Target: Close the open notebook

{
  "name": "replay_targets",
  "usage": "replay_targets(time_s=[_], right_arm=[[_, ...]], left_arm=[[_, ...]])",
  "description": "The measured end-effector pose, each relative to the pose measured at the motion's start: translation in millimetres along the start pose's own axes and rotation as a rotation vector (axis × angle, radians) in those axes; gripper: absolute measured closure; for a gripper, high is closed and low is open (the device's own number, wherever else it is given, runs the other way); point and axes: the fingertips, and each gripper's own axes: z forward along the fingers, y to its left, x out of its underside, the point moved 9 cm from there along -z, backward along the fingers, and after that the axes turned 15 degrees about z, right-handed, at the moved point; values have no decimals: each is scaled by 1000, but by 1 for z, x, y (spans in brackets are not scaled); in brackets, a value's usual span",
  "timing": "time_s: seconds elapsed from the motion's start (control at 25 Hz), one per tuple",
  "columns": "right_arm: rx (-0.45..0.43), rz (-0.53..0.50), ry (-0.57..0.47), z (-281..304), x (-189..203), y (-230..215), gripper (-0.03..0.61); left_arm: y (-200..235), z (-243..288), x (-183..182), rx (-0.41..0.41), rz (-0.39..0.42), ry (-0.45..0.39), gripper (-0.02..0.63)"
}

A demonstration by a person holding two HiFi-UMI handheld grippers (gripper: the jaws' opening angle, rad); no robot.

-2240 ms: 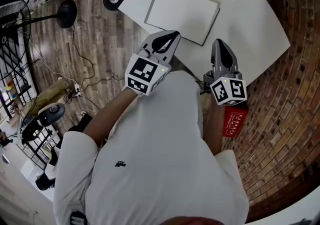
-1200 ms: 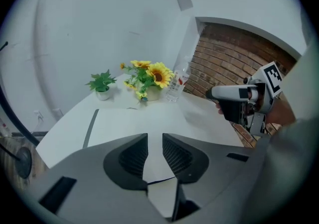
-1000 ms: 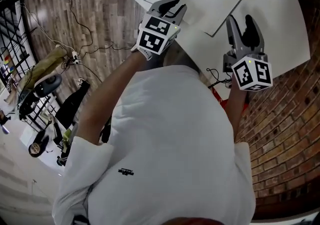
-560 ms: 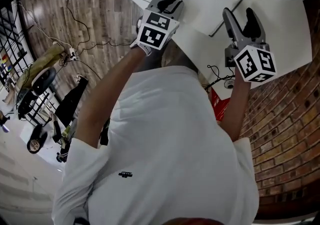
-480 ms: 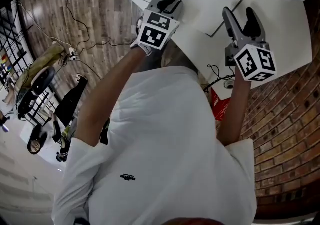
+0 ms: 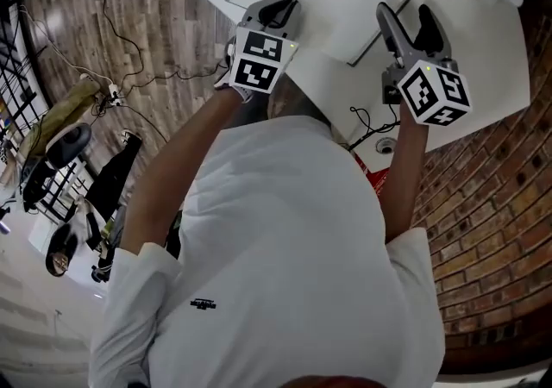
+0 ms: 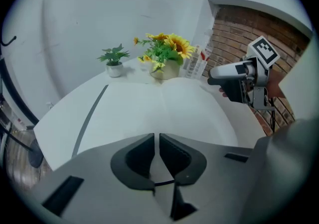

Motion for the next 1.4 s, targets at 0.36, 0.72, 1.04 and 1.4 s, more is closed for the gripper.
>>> replay_targets(time_s=[0.36, 0.72, 1.04, 1.4], right_arm=[[42, 19, 63, 19, 9, -24, 181], [78, 7, 103, 37, 8, -33, 181], [104, 37, 91, 41, 9, -28, 187], [-68, 261, 190, 55, 25, -15, 289]], left_arm=[[-1, -1, 1, 0, -12, -7, 580], [0, 1, 0, 2, -13, -13, 580], [2, 1, 0, 19, 3, -15, 583], [-1, 4, 2, 10, 29, 0, 583]])
